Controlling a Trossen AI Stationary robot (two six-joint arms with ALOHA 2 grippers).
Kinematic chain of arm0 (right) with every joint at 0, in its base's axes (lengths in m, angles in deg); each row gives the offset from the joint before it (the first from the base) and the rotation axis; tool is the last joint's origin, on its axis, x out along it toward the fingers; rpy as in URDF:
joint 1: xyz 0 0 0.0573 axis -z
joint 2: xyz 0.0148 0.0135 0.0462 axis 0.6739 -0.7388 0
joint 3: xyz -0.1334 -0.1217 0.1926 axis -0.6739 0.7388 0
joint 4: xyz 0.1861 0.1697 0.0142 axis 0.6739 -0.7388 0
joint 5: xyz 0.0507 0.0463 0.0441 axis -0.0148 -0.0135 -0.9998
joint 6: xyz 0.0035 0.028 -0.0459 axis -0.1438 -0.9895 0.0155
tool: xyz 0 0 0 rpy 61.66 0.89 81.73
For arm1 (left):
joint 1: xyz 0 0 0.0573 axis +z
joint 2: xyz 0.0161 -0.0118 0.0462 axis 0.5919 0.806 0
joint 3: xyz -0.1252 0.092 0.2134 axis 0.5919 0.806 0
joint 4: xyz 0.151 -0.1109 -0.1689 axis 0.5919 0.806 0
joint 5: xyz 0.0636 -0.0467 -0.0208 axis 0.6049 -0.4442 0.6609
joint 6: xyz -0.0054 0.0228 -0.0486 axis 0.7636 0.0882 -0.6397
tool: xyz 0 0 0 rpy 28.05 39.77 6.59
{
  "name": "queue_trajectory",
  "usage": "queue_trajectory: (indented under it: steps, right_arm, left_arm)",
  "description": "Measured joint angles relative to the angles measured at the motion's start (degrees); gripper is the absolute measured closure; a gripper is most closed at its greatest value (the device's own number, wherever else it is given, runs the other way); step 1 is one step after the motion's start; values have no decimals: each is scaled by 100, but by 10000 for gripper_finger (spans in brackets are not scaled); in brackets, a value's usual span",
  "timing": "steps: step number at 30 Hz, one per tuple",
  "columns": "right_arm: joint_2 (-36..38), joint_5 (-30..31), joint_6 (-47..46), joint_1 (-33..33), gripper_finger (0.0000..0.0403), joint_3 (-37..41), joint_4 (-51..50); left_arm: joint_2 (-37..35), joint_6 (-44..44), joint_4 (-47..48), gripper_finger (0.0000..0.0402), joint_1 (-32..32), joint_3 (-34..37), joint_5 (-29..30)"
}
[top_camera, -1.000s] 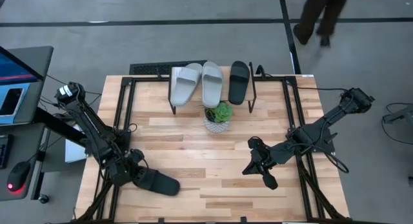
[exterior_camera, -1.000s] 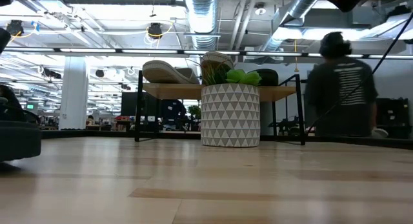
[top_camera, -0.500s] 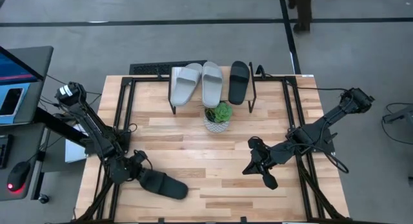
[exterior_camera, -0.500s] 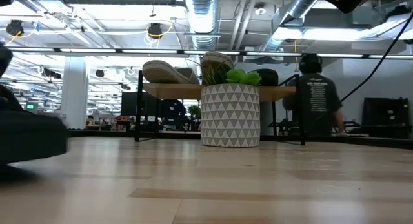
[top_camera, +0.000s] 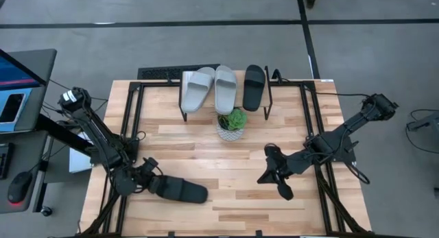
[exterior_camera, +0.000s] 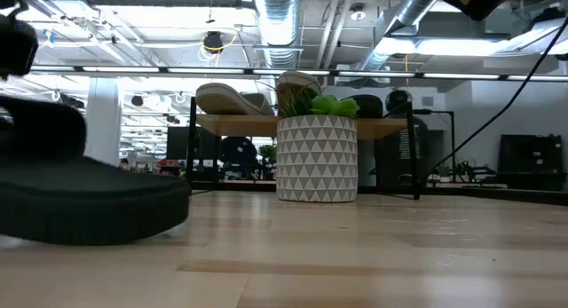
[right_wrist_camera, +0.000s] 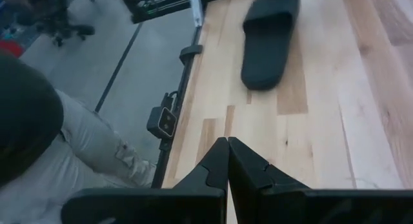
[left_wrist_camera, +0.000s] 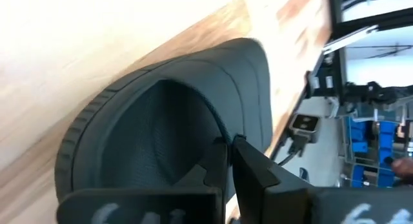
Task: Pick and place slides into the shelf
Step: Put the black slide on the shelf
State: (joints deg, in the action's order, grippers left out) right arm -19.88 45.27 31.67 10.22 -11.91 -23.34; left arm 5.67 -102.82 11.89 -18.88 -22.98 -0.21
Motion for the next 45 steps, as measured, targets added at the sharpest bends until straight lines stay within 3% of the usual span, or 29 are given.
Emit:
queue_trajectory:
  steps: [8,15,24,30,35,38,42,45]
  right_arm:
    - [-325,126,-1092,291,389,4,-270]
    - [-893,-208,-1112,301,313,4,397]
    - [-941,-143,-1069,301,231,2,412]
    - [-949,-186,-846,307,224,2,244]
    - [-986,-1091,-963,377,232,-4,59]
    - [-1145,-1316,-982,477,234,1,-172]
    - [-1408,-1340,-841,709,228,-2,71]
    - [-1599,-1338,-834,919,221,-2,813]
  left_arm:
    - [0,1015,-18,401,426,-339,-58]
    - [-15,1914,-11,401,847,-598,-592]
    - [-265,3135,255,401,1506,-960,-1271]
    - [-394,3906,412,401,2045,-1198,-1783]
    - [-391,4491,781,401,2431,-1515,-2225]
    - [-391,4775,846,401,2601,-1646,-2457]
    - [-391,5095,868,401,2728,-1783,-2664]
    - [-391,5272,985,401,2801,-1877,-2794]
